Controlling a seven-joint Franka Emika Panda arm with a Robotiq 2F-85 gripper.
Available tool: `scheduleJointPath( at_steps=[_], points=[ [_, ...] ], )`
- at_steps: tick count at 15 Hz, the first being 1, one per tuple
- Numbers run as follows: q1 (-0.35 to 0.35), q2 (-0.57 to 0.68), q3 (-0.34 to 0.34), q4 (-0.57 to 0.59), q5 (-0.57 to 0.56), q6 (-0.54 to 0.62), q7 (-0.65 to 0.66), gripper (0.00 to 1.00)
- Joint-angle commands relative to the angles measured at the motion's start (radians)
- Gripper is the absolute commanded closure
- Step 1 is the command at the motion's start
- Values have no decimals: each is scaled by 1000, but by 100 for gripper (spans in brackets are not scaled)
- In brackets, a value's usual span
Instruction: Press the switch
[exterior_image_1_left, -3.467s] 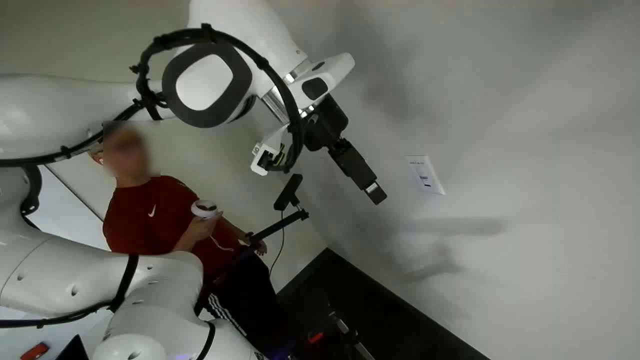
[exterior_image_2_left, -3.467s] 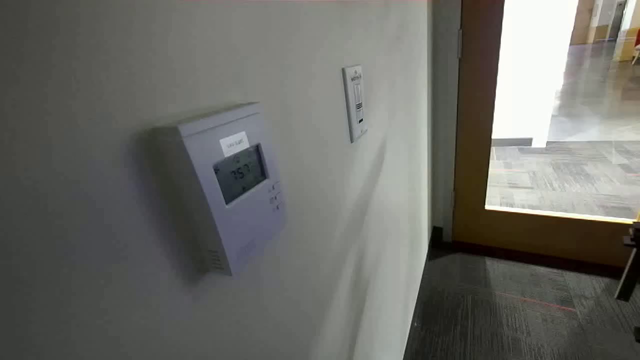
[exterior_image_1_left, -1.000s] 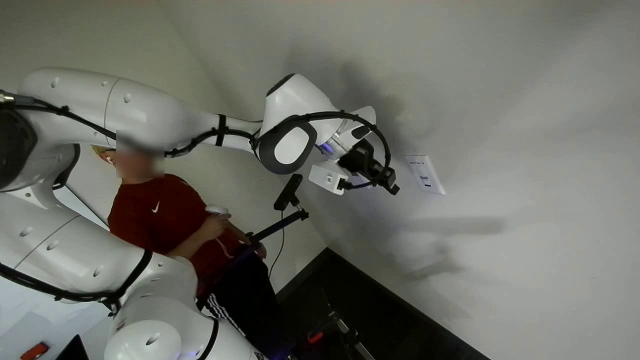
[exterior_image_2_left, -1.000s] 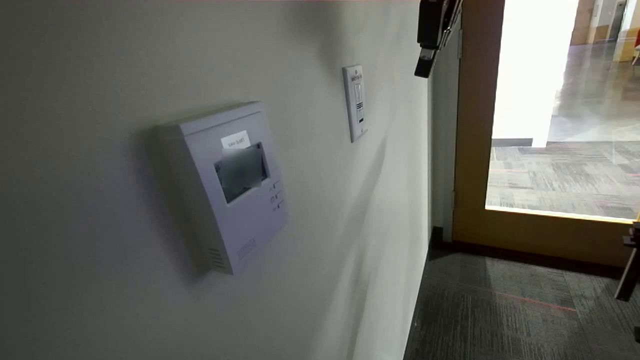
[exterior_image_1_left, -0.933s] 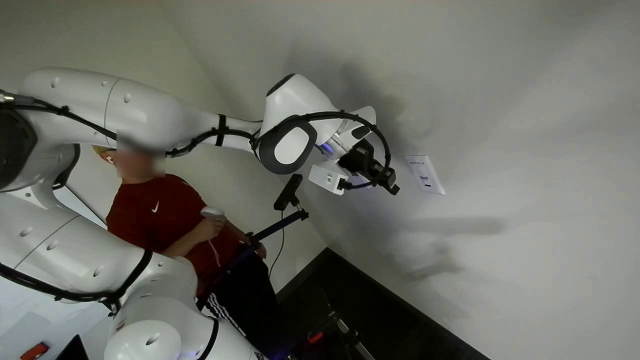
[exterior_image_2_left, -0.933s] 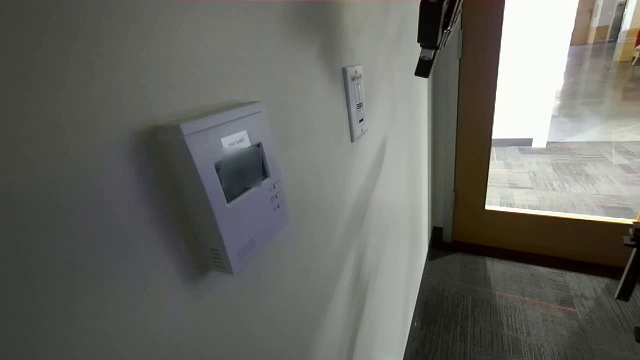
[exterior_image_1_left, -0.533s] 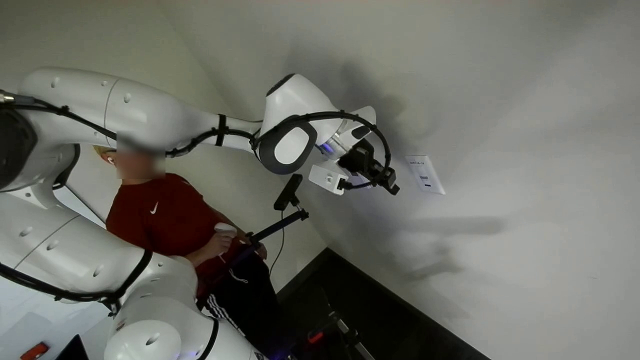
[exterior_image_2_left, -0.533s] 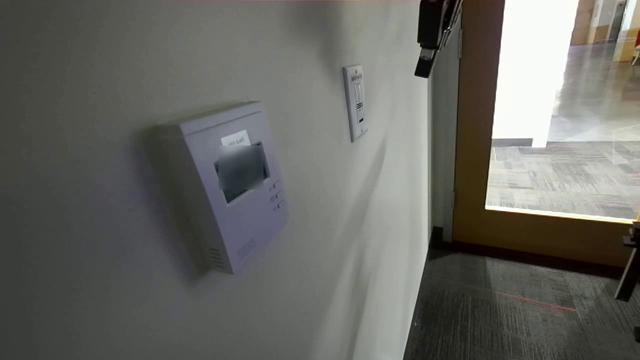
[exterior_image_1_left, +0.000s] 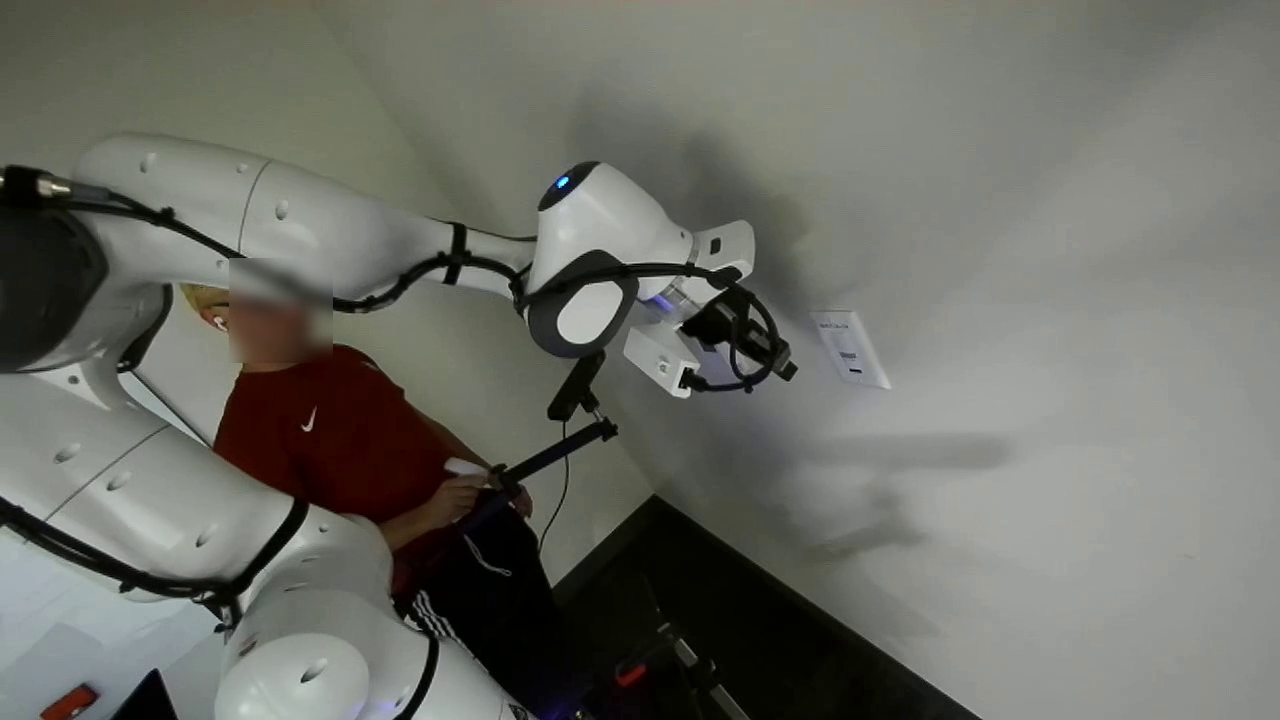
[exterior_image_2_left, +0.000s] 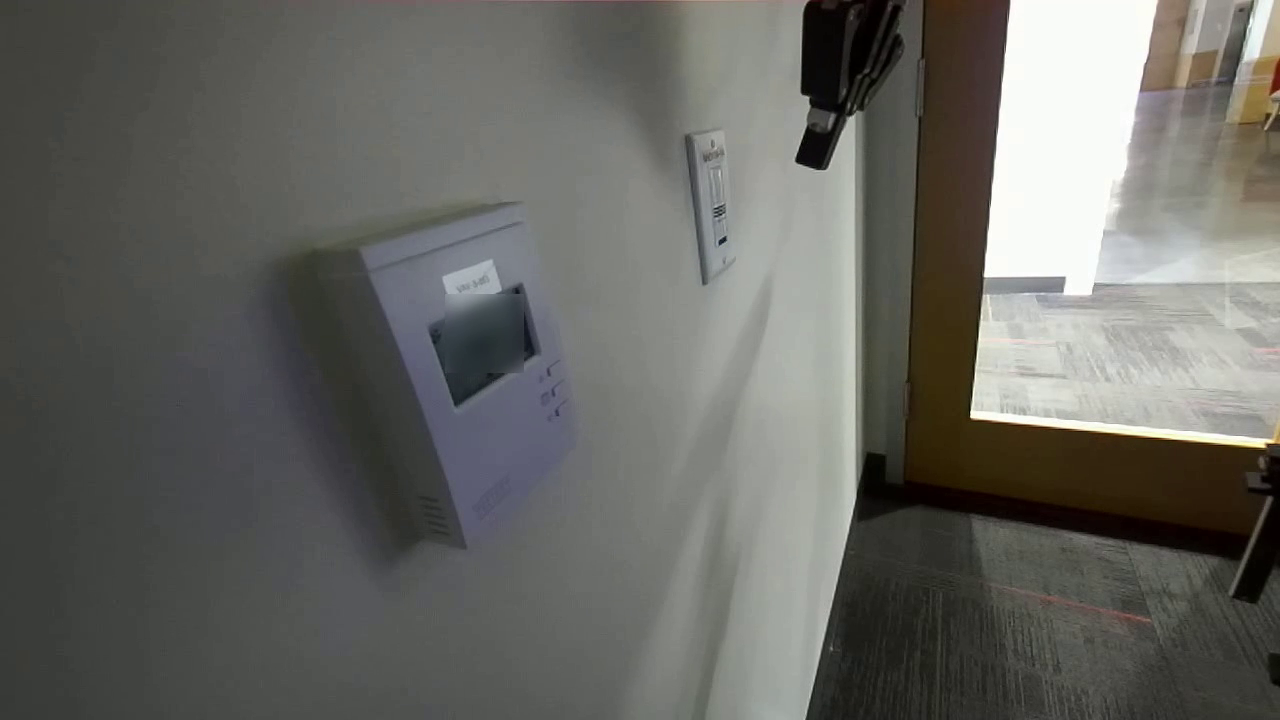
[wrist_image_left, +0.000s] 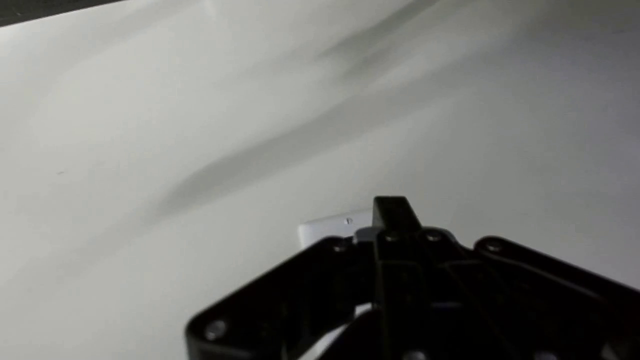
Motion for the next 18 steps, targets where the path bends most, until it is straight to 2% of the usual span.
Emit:
scheduleJointPath(
  at_steps=[1,7,8,11,13,14,18],
  points=[
    [30,15,-9,0,96,44,-57,100],
    [25,25,-1,-4,102,88,-53,100],
    [33,134,-22,50,132,139,-87,100],
    [34,216,-20,92,177,186,-115,100],
    [26,262,-6,127,237,177,-160,100],
    [19,204,-9,70,177,164,-110,99],
    [20,264,-8,117,202,165,-131,99]
  ],
)
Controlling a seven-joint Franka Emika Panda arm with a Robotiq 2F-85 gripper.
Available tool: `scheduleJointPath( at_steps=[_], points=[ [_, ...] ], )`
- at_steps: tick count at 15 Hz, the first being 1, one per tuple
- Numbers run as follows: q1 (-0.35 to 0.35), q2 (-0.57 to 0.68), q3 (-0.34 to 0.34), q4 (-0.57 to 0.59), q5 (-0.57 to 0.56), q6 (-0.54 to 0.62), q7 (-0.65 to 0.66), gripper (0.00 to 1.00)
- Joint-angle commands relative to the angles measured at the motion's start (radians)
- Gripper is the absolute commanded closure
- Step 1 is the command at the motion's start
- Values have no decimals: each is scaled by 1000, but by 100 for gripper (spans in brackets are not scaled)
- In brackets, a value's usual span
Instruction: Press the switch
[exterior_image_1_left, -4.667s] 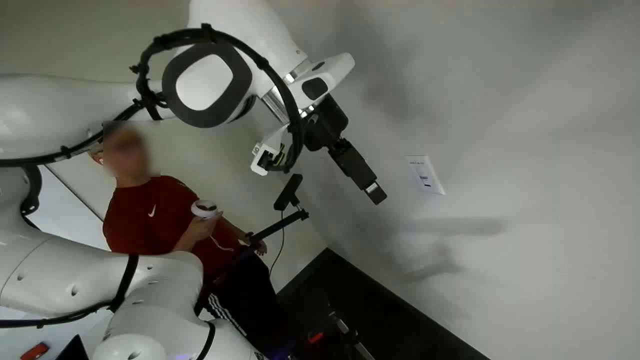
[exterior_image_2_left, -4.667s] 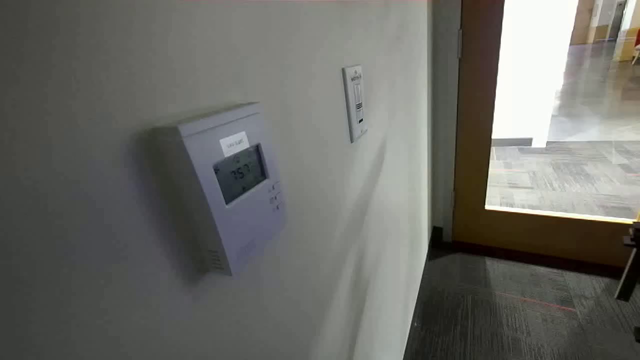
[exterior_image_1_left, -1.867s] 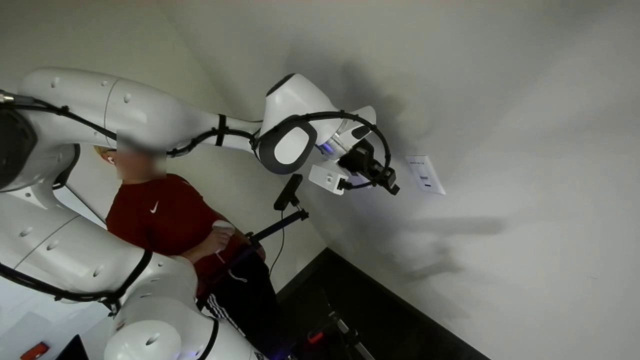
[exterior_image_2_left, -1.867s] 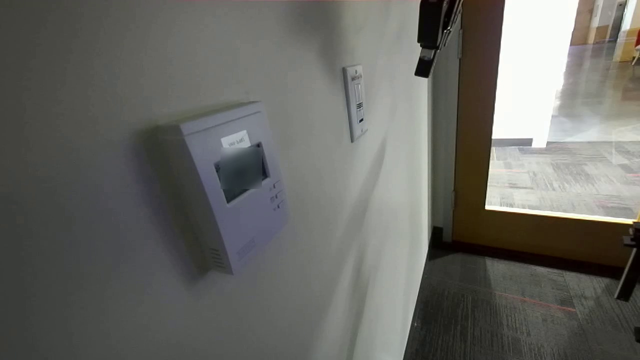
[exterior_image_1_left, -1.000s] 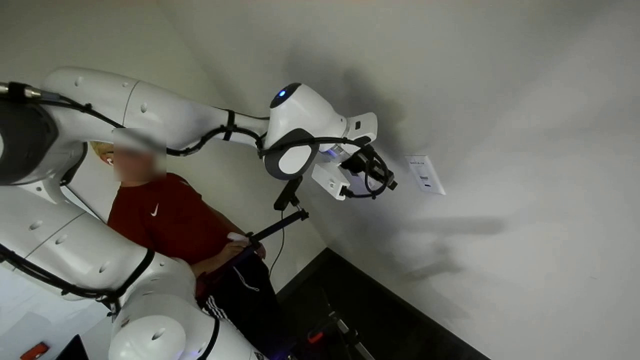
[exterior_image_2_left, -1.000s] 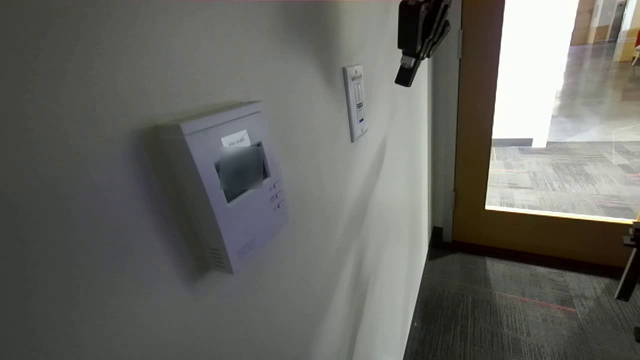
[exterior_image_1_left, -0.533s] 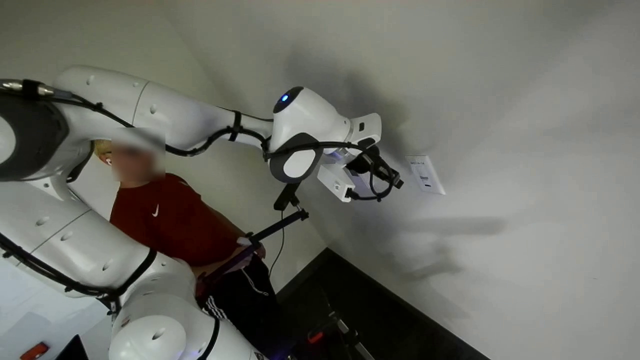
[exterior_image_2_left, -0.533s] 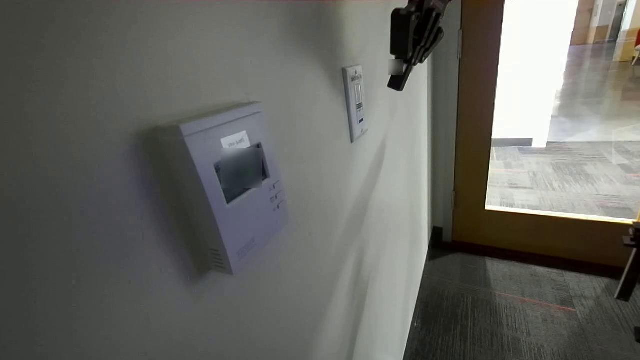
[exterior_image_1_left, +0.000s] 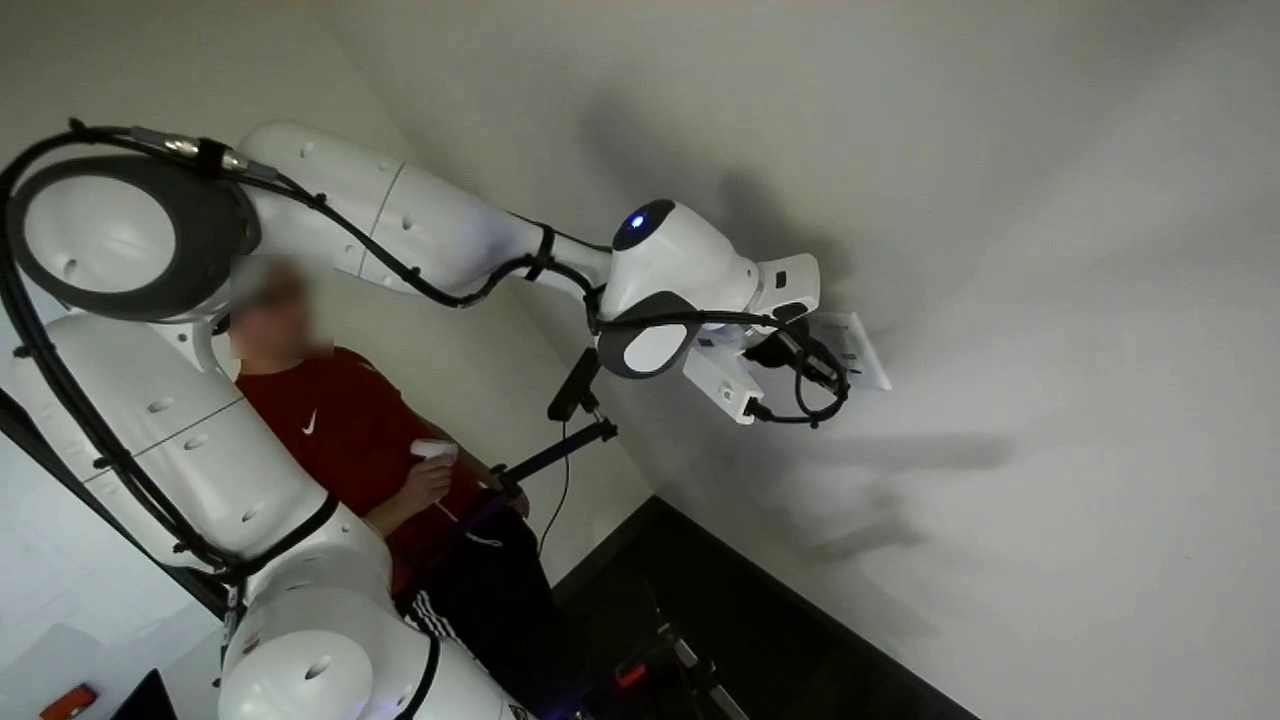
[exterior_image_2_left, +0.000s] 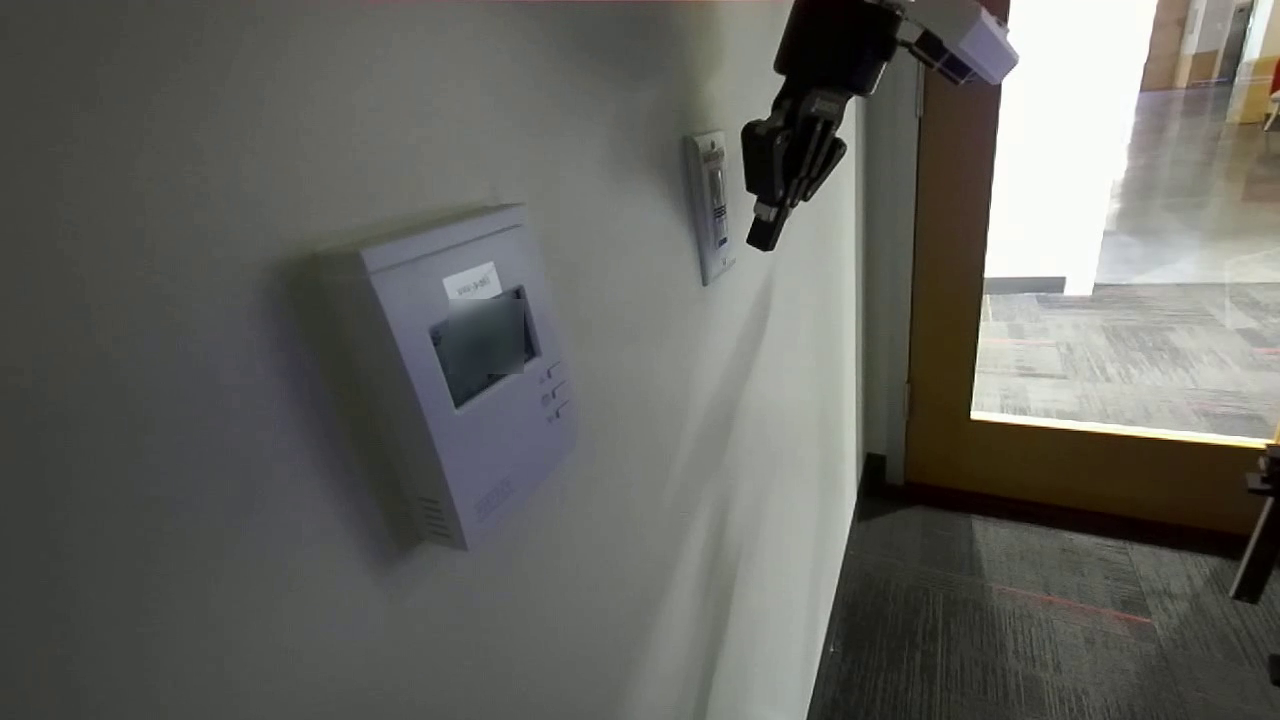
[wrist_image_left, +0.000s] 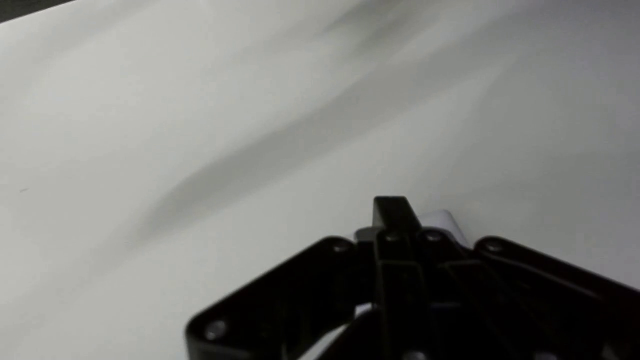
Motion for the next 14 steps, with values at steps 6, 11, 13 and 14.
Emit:
scheduleJointPath(
  at_steps=[6,11,13,14],
  points=[
    [15,9,-5,17,-48,8,46,100],
    [27,1,-2,33,-64,14,71,100],
    [30,5,-8,39,-77,20,84,100],
    [30,6,-11,40,-86,23,91,100]
  ],
)
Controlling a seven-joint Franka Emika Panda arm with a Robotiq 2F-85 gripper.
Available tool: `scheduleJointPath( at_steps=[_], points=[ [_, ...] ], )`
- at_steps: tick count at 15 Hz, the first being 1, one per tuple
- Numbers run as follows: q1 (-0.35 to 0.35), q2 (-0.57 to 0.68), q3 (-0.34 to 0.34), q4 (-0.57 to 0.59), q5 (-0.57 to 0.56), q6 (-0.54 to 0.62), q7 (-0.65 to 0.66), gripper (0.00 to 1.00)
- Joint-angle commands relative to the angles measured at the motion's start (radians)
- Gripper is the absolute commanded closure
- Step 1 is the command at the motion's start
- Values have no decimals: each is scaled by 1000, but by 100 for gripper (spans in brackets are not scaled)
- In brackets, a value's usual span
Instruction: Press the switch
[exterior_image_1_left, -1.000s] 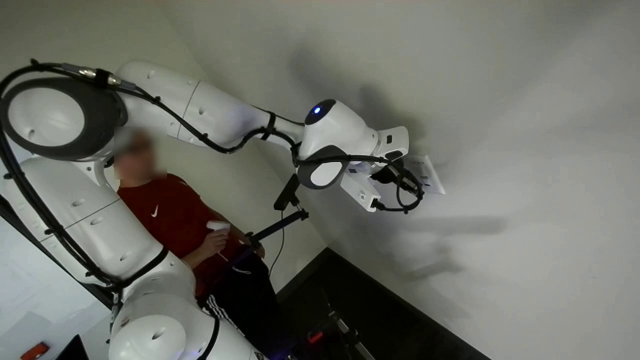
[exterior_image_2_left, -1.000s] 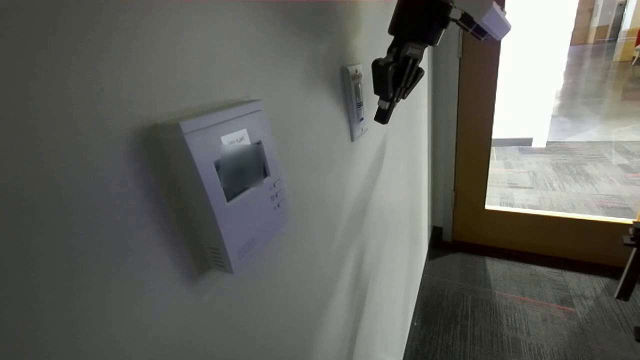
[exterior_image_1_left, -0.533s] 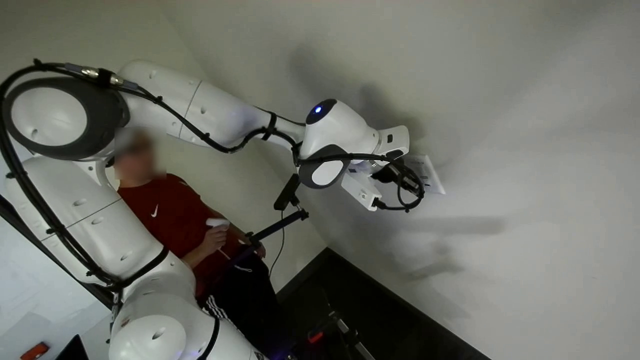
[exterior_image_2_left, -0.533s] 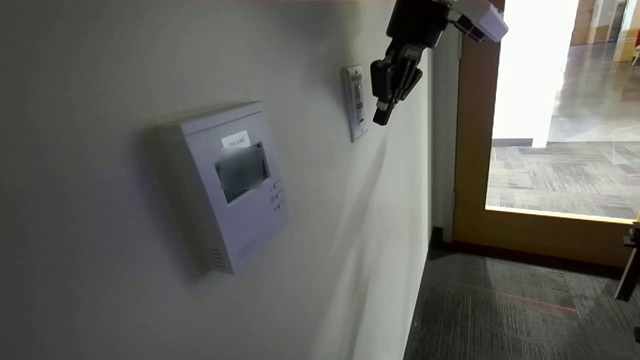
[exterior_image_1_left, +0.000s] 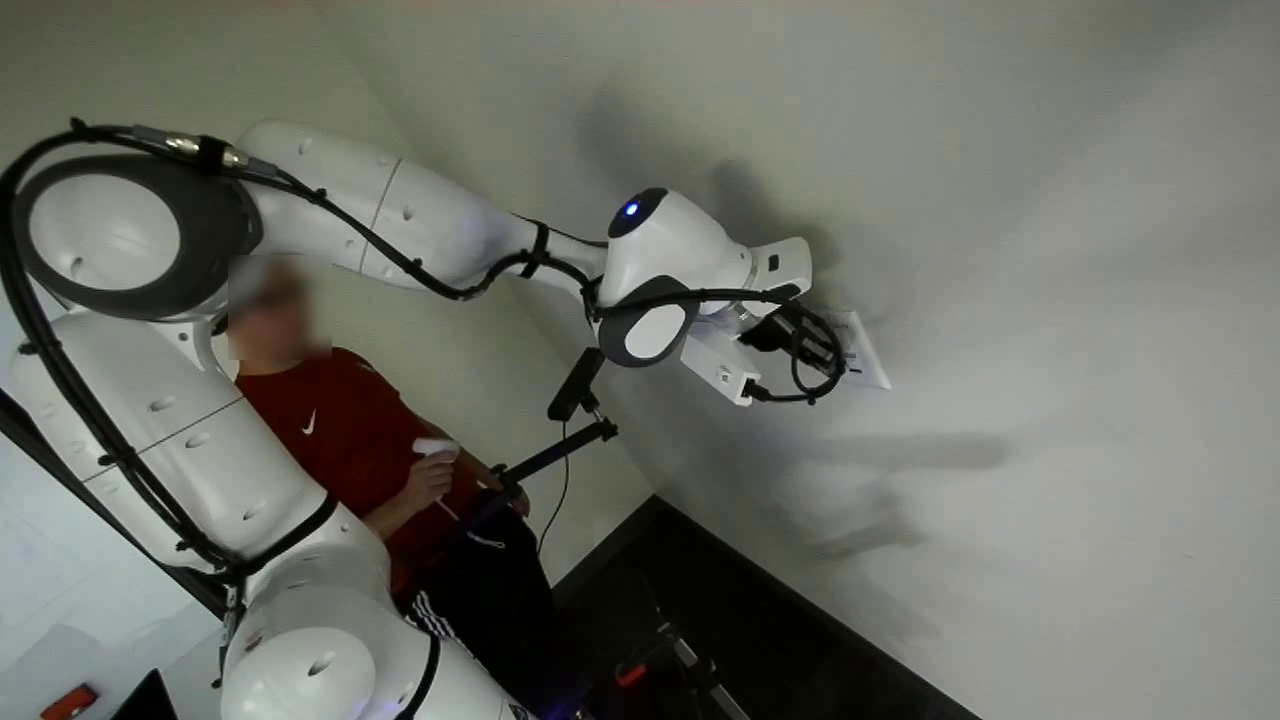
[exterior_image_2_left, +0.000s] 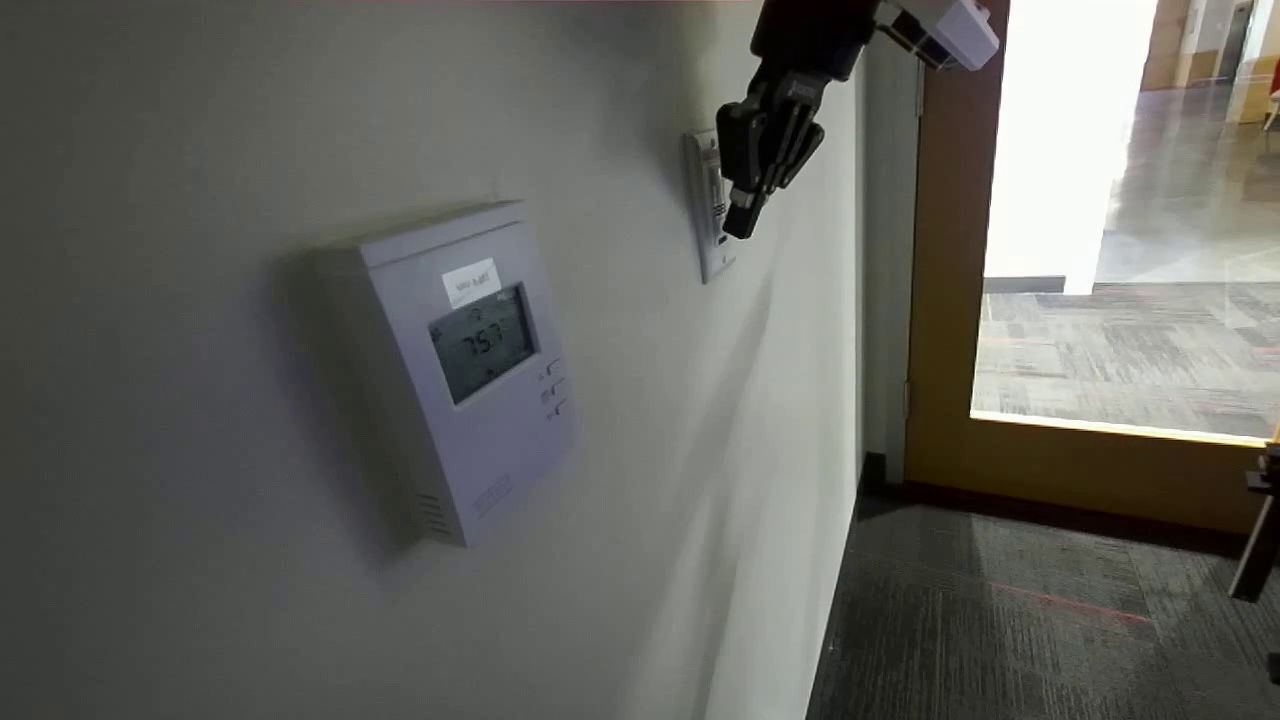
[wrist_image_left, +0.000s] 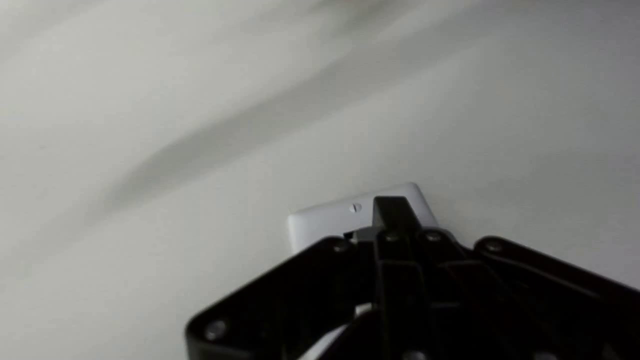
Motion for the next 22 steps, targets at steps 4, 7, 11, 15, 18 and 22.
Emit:
scheduleJointPath(
  at_steps=[4,7,11,15,18,22],
  points=[
    [9,10,-22,14,-64,22,66,100],
    [-1,0,-19,-4,-44,24,37,100],
    [4,6,-19,10,-52,12,48,100],
    [-7,-5,-11,-2,-18,11,7,100],
    [-7,3,-14,-1,-24,8,9,100],
    [-8,7,-10,2,-16,4,1,100]
  ],
)
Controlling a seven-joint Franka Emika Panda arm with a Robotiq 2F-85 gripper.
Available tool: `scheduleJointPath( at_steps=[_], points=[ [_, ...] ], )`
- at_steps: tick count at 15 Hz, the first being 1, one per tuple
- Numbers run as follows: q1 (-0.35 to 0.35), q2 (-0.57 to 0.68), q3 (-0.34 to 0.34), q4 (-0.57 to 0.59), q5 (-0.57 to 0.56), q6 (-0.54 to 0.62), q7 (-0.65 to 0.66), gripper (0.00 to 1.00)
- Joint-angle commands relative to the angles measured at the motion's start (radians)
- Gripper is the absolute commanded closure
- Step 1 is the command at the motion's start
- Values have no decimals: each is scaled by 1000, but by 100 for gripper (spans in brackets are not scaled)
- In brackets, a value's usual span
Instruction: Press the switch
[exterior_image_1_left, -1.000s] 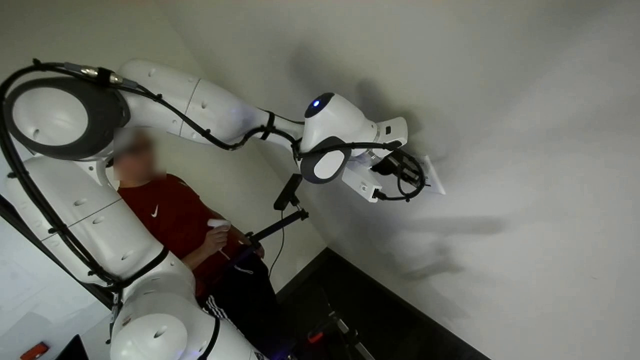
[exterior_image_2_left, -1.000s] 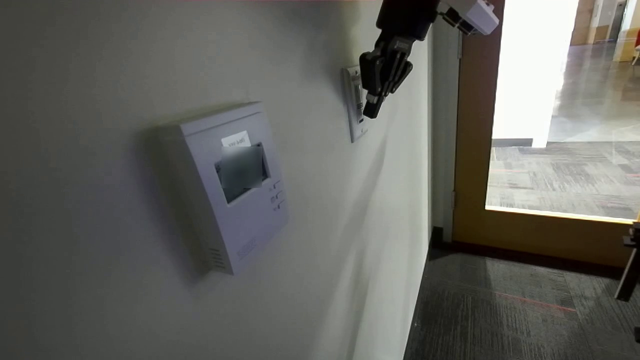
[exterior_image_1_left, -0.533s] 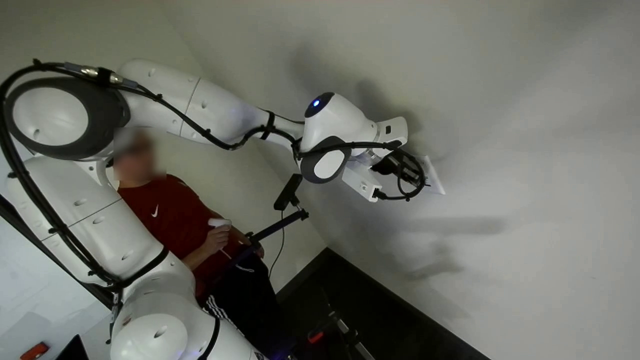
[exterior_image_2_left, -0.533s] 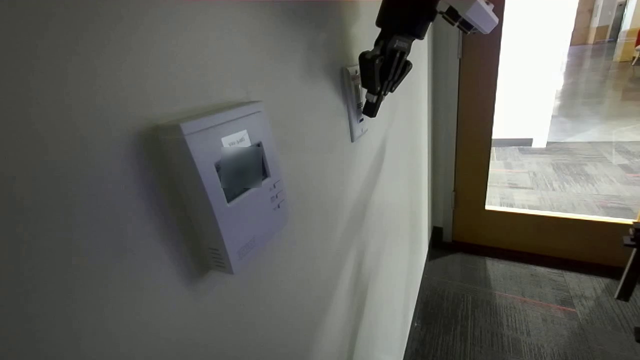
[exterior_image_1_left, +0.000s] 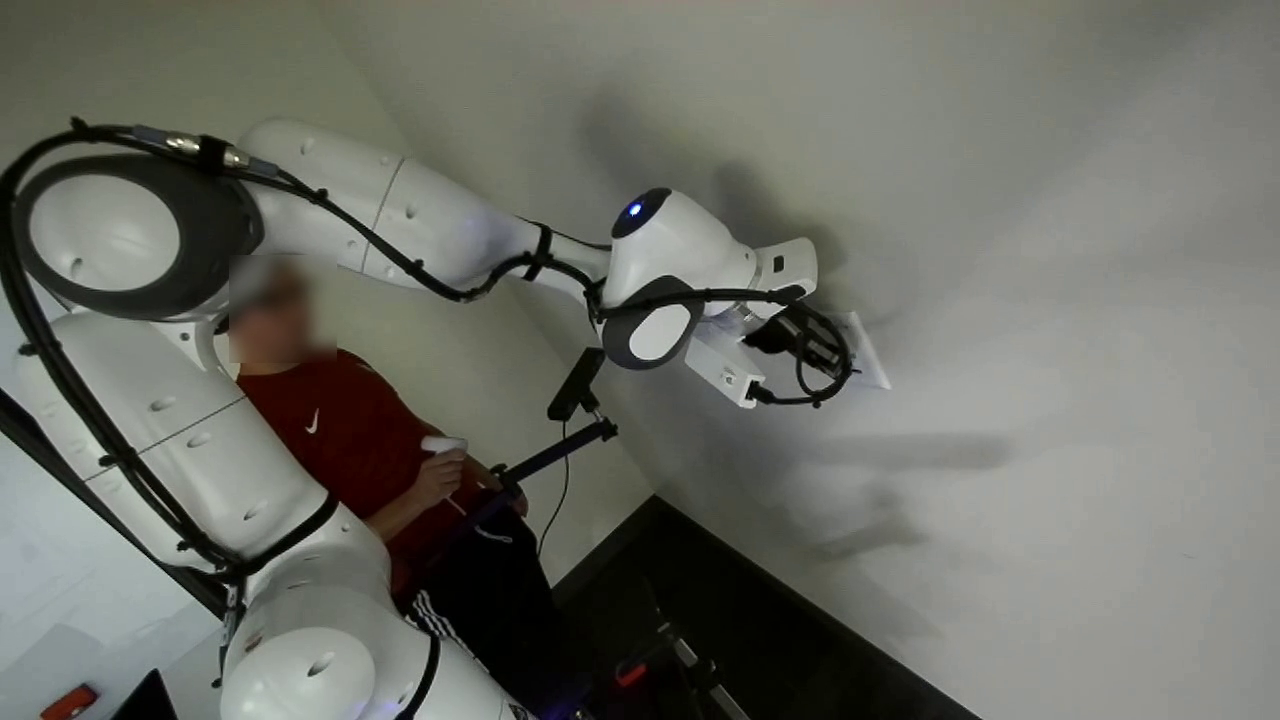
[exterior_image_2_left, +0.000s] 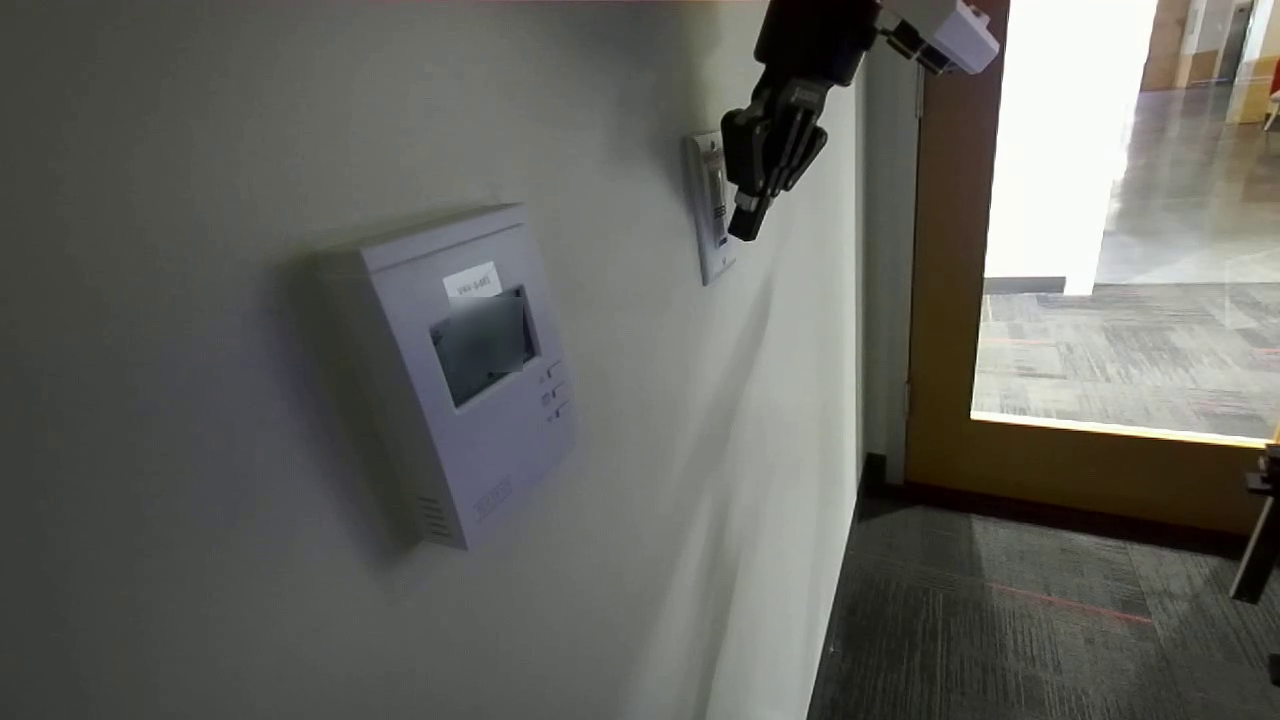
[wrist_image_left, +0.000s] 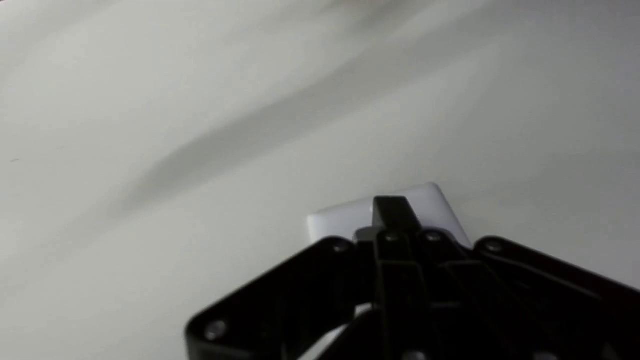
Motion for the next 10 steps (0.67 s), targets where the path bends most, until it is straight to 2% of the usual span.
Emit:
scheduleJointPath(
  at_steps=[1,10],
  points=[
    [-6,2,7,4,21,3,-26,100],
    [-8,11,31,38,85,29,-80,100]
  ],
)
